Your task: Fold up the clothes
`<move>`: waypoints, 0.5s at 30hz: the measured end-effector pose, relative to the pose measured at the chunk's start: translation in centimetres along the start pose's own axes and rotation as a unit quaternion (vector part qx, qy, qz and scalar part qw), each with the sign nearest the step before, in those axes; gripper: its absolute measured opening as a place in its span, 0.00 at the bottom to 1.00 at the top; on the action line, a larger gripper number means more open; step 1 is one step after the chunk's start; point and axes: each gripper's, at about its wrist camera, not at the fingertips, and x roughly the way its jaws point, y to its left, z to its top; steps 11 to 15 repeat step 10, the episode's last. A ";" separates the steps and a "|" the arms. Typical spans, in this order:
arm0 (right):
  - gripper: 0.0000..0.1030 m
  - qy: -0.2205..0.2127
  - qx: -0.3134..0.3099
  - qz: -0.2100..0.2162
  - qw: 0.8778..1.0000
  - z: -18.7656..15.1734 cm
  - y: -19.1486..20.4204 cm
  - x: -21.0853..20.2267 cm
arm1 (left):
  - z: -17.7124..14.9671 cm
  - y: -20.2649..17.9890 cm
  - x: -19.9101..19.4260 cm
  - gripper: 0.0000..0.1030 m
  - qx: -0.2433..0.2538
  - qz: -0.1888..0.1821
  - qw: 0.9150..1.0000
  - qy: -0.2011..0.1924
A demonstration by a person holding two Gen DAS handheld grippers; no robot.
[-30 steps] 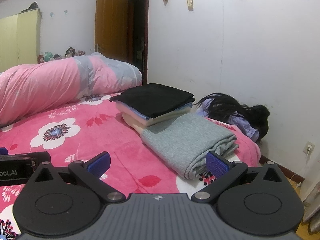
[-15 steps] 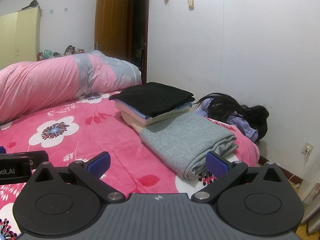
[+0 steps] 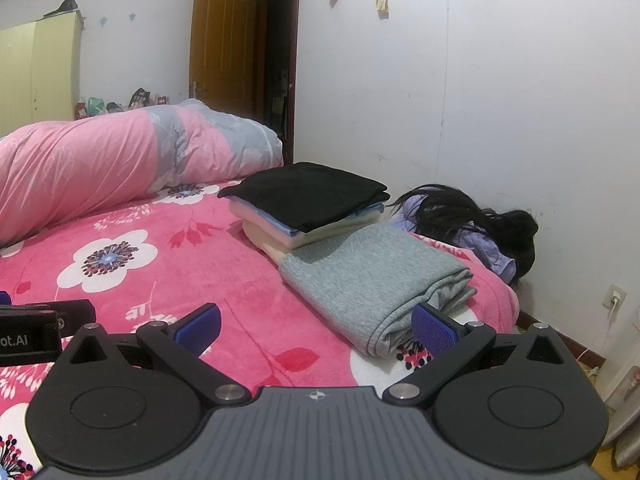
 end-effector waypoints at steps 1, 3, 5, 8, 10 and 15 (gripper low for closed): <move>1.00 0.000 0.000 0.000 1.000 0.0 0.0 0.0 | 0.0 0.0 0.0 1.00 0.000 0.000 1.000 0.000; 1.00 0.001 0.001 0.000 1.000 0.0 0.0 0.0 | 0.0 0.1 0.0 1.00 0.001 -0.001 1.000 0.000; 1.00 0.001 0.001 0.000 1.000 0.0 0.0 0.0 | 0.0 0.1 0.0 1.00 0.000 -0.001 1.000 -0.001; 1.00 0.001 0.000 0.000 1.000 0.0 0.0 0.1 | 0.0 0.1 0.0 1.00 0.001 -0.001 1.000 -0.001; 1.00 0.001 0.000 0.000 1.000 0.0 0.1 0.1 | 0.0 0.1 0.0 1.00 0.001 -0.001 1.000 -0.001; 1.00 0.001 0.000 0.000 1.000 0.0 0.1 0.1 | 0.0 0.1 0.0 1.00 0.001 -0.001 1.000 -0.001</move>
